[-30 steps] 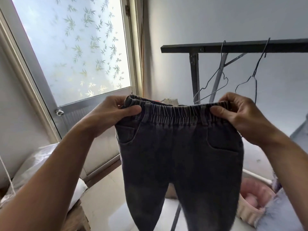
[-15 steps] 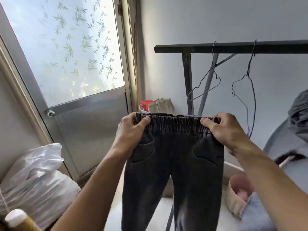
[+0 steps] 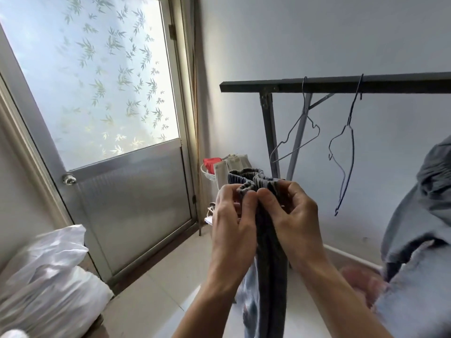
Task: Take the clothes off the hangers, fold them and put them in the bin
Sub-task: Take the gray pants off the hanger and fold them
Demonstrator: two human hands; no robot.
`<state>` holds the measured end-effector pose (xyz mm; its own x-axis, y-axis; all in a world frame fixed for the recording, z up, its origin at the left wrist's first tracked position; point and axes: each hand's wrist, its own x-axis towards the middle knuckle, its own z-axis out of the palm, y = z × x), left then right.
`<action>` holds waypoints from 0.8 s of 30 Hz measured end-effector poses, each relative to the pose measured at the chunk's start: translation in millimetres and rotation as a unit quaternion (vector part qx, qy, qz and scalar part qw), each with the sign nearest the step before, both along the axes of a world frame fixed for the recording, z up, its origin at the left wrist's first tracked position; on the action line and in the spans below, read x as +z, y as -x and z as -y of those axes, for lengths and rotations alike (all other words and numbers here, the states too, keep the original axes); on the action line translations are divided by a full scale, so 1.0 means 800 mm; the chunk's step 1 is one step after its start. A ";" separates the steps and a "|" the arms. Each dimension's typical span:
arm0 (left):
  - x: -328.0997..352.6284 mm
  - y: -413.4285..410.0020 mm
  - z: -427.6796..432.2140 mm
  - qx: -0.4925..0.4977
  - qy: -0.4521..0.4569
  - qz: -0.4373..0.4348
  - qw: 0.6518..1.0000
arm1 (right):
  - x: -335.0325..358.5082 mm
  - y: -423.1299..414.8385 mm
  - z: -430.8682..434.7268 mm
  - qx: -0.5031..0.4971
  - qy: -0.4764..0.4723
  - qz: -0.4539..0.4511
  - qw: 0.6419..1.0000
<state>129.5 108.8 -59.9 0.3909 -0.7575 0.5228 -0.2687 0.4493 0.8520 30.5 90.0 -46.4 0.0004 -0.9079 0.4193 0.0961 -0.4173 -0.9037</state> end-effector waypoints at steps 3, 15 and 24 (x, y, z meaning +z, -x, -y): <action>-0.005 0.008 -0.001 -0.056 -0.002 -0.016 0.998 | -0.003 0.006 -0.002 0.025 0.021 -0.053 0.998; 0.048 -0.054 0.024 -0.200 -0.146 0.002 0.969 | 0.034 0.049 0.038 0.105 -0.005 0.063 0.993; 0.060 -0.051 0.041 -0.222 -0.096 -0.056 0.969 | 0.005 0.071 0.032 0.190 -0.011 -0.022 0.982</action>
